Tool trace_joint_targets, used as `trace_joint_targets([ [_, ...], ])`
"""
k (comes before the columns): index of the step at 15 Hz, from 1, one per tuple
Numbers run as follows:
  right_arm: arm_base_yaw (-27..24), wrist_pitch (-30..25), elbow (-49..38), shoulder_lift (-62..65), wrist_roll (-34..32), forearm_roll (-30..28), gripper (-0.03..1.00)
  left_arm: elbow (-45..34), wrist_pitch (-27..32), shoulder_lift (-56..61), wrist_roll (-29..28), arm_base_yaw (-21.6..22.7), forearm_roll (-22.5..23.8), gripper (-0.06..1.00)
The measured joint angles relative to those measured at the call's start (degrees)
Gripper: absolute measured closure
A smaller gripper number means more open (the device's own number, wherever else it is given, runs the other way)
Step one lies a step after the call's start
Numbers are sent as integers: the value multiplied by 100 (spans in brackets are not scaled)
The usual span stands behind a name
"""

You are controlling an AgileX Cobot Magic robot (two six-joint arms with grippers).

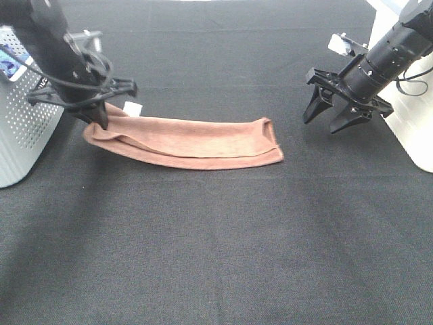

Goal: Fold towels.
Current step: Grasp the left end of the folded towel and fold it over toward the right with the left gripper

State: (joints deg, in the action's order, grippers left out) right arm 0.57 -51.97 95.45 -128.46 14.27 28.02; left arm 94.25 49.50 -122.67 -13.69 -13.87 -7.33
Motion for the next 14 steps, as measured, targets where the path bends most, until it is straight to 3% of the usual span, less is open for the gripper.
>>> trace_joint_targets([
  [1,0,0,0,0,0,0,39,103,155,0,-6,0,-275,93],
  [4,0,-6,0,0,0,6,39,206,92,0,413,-57,-1816,93],
  [5,0,-6,0,0,0,23,39,206,-201,0,630,-189,-2510,93],
  [6,0,-6,0,0,0,23,39,206,-453,0,682,-304,-2802,93],
  [11,0,-6,0,0,0,69,39,476,-894,-430,705,-716,-3403,93],
  [14,0,-6,0,0,0,80,39,1266,-911,-1203,705,-1083,-3673,93],
])
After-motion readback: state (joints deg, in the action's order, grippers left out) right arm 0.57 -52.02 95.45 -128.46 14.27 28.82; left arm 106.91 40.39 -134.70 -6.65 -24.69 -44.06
